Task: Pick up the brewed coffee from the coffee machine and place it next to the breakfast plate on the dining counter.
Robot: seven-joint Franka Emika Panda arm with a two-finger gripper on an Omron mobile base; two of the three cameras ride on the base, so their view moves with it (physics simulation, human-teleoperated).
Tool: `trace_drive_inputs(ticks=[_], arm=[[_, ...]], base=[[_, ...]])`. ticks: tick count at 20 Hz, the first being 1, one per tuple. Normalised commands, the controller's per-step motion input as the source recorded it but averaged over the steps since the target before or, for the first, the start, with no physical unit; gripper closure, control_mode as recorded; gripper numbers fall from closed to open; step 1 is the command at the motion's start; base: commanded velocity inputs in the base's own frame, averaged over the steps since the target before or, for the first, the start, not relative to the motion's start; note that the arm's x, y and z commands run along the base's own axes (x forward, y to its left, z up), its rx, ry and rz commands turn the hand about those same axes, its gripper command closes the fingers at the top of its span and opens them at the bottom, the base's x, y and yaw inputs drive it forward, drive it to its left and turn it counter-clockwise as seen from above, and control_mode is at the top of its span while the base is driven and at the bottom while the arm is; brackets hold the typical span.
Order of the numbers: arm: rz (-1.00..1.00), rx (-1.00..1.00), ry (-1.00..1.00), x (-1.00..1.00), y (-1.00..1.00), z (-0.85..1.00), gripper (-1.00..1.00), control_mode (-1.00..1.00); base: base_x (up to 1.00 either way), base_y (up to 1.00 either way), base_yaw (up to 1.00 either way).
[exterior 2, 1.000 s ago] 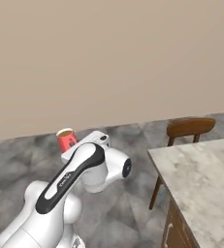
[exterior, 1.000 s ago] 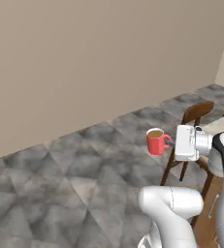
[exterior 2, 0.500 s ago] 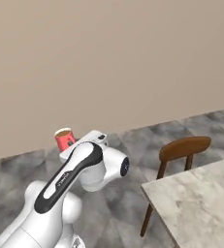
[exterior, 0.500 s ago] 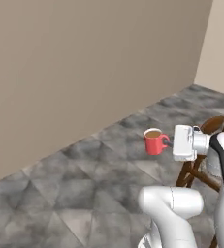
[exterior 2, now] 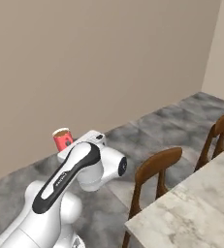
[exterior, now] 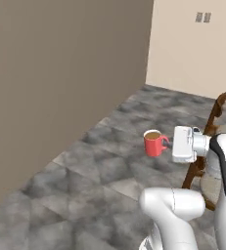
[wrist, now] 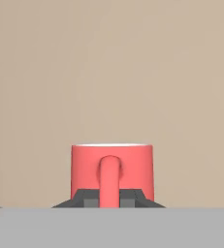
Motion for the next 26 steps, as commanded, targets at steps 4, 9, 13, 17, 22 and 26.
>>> trace_drive_inputs(ticks=[4,9,13,17,22,26], arm=[[0.00,0.00,0.00,0.00,0.00,0.00,1.00,1.00],[0.00,0.00,0.00,0.00,0.00,0.00,1.00,1.00],[0.00,0.00,0.00,0.00,0.00,0.00,1.00,1.00],[0.00,0.00,0.00,0.00,0.00,0.00,1.00,1.00],[0.00,0.00,0.00,0.00,0.00,0.00,1.00,1.00],[0.00,0.00,0.00,0.00,0.00,0.00,1.00,1.00]], base=[[0.87,0.23,-0.53],[0.87,0.30,-0.54],[0.86,0.32,-0.54],[0.82,0.39,-0.56],[0.73,0.44,-0.59],[0.79,0.60,-0.56]])
